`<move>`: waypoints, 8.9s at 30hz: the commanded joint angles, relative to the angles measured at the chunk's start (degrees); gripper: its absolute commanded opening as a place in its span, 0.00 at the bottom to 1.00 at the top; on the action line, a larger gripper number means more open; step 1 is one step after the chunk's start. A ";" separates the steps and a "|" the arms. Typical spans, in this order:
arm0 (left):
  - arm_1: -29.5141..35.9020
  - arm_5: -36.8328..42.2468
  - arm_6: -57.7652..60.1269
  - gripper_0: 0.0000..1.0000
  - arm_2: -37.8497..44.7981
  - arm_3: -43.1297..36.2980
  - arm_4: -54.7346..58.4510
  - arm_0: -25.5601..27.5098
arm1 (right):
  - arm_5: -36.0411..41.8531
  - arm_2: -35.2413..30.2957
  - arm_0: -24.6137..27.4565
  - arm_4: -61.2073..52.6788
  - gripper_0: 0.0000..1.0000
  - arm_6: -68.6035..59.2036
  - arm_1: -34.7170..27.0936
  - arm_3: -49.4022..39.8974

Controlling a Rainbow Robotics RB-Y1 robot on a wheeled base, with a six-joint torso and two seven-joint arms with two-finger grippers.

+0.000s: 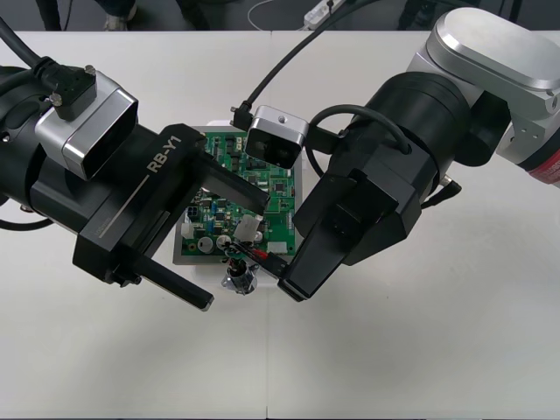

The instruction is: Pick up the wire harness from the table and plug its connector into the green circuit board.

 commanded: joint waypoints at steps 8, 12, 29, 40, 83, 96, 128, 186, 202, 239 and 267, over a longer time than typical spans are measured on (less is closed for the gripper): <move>-2.14 -1.48 0.45 0.76 -0.95 -1.64 -0.62 -1.25 | -0.23 0.53 -3.03 -0.94 0.00 0.19 -1.56 -1.60; -2.23 -1.48 0.71 0.76 -1.65 -1.64 -1.24 -1.43 | -0.23 0.53 -3.03 -0.94 0.00 0.19 -1.56 -1.60; -2.41 -1.48 2.38 0.76 -2.27 -1.64 -0.98 -1.43 | -0.23 0.53 -3.03 -0.94 0.00 0.19 -1.56 -1.60; -2.94 -1.48 2.73 0.64 -2.27 -1.64 -1.06 -1.78 | -0.23 0.53 -3.03 -0.94 0.00 0.19 -1.56 -1.60; -3.29 -1.48 3.08 0.00 -2.09 -0.41 -0.54 -2.92 | -0.23 -0.35 -1.80 -0.94 0.00 1.15 -0.50 -1.60; -3.38 -1.48 3.00 0.00 -2.09 -0.33 -0.54 -2.92 | -0.23 -1.41 -1.80 -0.76 0.00 1.77 -0.41 -1.87; -2.50 -1.48 3.08 0.00 -0.25 0.29 0.87 -2.92 | -0.23 -1.41 -1.71 -0.76 1.00 1.77 -0.41 -2.04; 12.88 -1.48 -3.16 0.00 12.41 20.50 14.49 4.81 | -0.23 -1.41 -1.54 -0.94 1.00 6.25 -9.64 -1.16; 15.70 -1.48 -6.94 0.00 12.32 31.75 15.55 4.81 | -0.23 -4.66 -1.45 8.56 1.00 12.40 -12.72 2.35; 16.66 -1.48 -30.49 0.00 0.54 47.66 10.63 3.58 | -0.23 -28.30 10.94 49.69 1.00 16.97 -10.96 -17.51; 16.66 -1.48 -44.47 0.00 -5.70 50.30 8.52 4.20 | -0.23 -29.27 11.91 71.05 1.00 24.18 0.46 -21.64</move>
